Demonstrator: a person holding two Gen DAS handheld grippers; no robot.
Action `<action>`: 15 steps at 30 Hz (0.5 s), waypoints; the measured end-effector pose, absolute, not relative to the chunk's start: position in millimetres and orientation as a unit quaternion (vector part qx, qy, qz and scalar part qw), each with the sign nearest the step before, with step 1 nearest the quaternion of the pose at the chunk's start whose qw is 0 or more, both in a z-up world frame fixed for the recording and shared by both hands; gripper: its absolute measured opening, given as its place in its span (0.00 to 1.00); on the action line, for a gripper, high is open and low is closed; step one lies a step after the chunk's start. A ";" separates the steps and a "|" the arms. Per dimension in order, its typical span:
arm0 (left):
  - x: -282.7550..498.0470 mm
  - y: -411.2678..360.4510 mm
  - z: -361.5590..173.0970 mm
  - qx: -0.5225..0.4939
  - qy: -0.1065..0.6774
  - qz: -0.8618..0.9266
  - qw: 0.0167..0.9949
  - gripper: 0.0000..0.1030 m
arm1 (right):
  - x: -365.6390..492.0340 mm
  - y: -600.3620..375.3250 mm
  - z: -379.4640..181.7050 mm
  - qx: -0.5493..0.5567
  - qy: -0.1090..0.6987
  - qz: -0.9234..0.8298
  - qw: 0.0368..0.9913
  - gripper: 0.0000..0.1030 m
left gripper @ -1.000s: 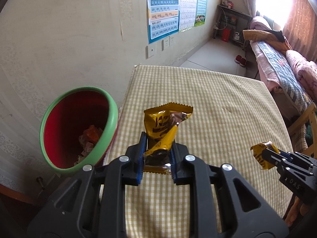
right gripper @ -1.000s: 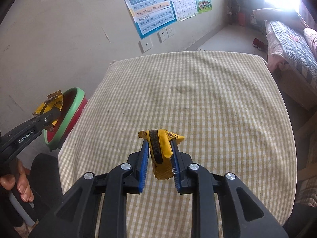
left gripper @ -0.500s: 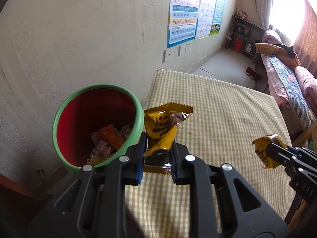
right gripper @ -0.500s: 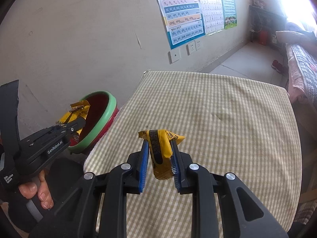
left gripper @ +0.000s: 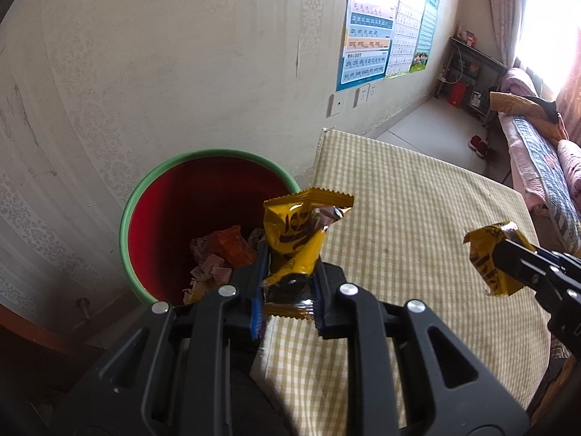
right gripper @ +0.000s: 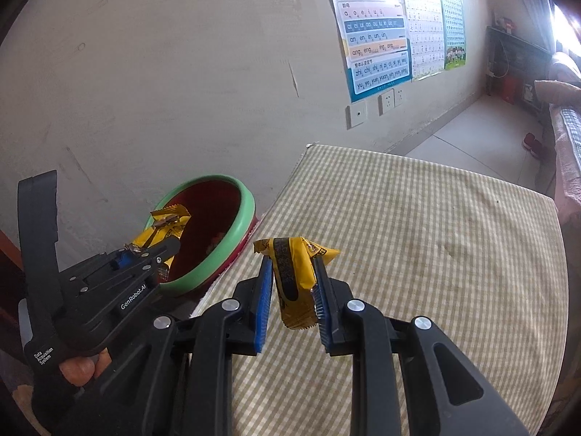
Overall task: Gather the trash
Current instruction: 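Carry both gold wrappers over the red bin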
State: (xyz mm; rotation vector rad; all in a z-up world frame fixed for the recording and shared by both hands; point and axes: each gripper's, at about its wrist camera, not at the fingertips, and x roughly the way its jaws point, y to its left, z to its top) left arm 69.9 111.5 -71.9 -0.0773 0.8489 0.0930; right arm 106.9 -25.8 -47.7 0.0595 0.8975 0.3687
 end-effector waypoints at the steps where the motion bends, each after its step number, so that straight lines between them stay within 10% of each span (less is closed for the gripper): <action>1: 69.9 114.2 -72.3 -0.039 0.412 0.047 0.909 0.20 | 109.2 -21.3 -47.8 0.027 0.431 0.180 0.884 0.21; 15: 73.0 143.1 -79.0 -0.055 0.415 0.071 0.905 0.20 | 124.1 14.7 -54.8 0.015 0.440 0.205 0.874 0.21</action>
